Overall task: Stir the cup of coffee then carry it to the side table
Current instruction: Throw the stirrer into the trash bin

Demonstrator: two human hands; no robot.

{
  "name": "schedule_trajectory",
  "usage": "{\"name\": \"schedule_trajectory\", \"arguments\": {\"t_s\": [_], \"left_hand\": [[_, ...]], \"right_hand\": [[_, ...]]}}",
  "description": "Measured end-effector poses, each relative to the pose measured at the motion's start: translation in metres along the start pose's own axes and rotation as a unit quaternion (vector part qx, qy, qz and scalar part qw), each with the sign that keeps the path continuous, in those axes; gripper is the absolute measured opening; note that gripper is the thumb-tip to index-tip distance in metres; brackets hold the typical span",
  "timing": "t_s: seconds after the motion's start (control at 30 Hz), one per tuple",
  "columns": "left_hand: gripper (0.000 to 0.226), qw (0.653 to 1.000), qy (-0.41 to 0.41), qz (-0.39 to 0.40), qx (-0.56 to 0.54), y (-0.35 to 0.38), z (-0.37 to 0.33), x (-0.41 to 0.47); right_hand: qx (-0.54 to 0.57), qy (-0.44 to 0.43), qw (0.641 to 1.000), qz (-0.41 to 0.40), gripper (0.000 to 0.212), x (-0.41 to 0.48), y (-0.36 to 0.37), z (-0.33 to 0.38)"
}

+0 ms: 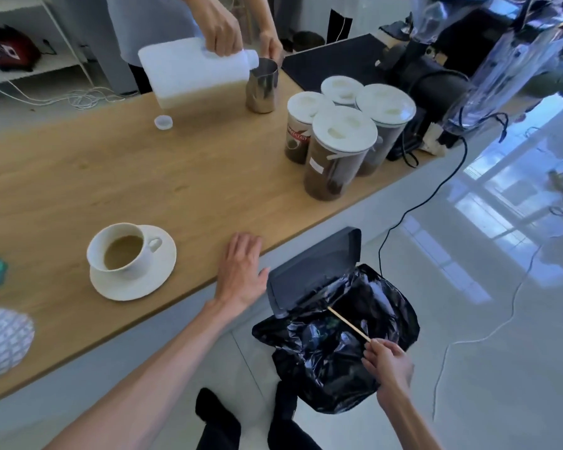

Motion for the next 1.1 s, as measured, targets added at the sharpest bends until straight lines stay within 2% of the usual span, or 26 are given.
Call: {"name": "schedule_trajectory", "arguments": {"t_s": [0.2, 0.33, 0.4, 0.57, 0.7, 0.83, 0.93, 1.0, 1.1], "left_hand": [[0.077, 0.999, -0.037, -0.004, 0.016, 0.017, 0.001, 0.005], [0.081, 0.999, -0.044, 0.003, 0.027, 0.020, 0.004, 0.007], [0.083, 0.999, -0.044, 0.011, 0.030, 0.021, 0.004, 0.007], [0.086, 0.998, -0.040, 0.022, 0.036, 0.022, 0.005, 0.009], [0.088, 0.998, -0.031, 0.034, 0.033, 0.020, 0.006, 0.008], [0.083, 0.997, -0.039, 0.059, 0.022, 0.008, 0.001, 0.005], [0.057, 0.995, -0.050, 0.081, -0.024, -0.015, -0.006, 0.003], [0.042, 0.995, -0.060, 0.066, -0.040, -0.036, -0.010, -0.001], [0.048, 0.995, -0.070, 0.013, -0.072, -0.075, -0.010, -0.014]], "right_hand": [[-0.073, 0.077, 0.993, -0.052, 0.013, 0.045, -0.012, -0.035], [-0.111, 0.094, 0.986, -0.078, 0.013, 0.061, -0.008, -0.037], [-0.120, 0.100, 0.985, -0.071, 0.010, 0.068, -0.005, -0.037], [-0.179, 0.113, 0.976, -0.039, 0.032, 0.074, -0.009, -0.046], [-0.220, 0.090, 0.971, -0.022, 0.022, 0.064, -0.010, -0.035], [-0.225, 0.019, 0.974, 0.034, 0.013, 0.051, 0.013, 0.005], [-0.224, -0.060, 0.966, 0.110, 0.011, 0.029, 0.054, 0.053], [-0.240, -0.115, 0.947, 0.182, 0.012, 0.008, 0.092, 0.084], [-0.261, -0.177, 0.908, 0.276, 0.012, -0.027, 0.151, 0.120]]}}
Point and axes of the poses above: each hand's wrist, its own x-axis towards the middle knuckle, its own y-axis out of the palm, z = x × y, the point moved 5 cm from there along x, towards the middle knuckle, and after that the axes turned 14 degrees about z, right-handed, at the moved point
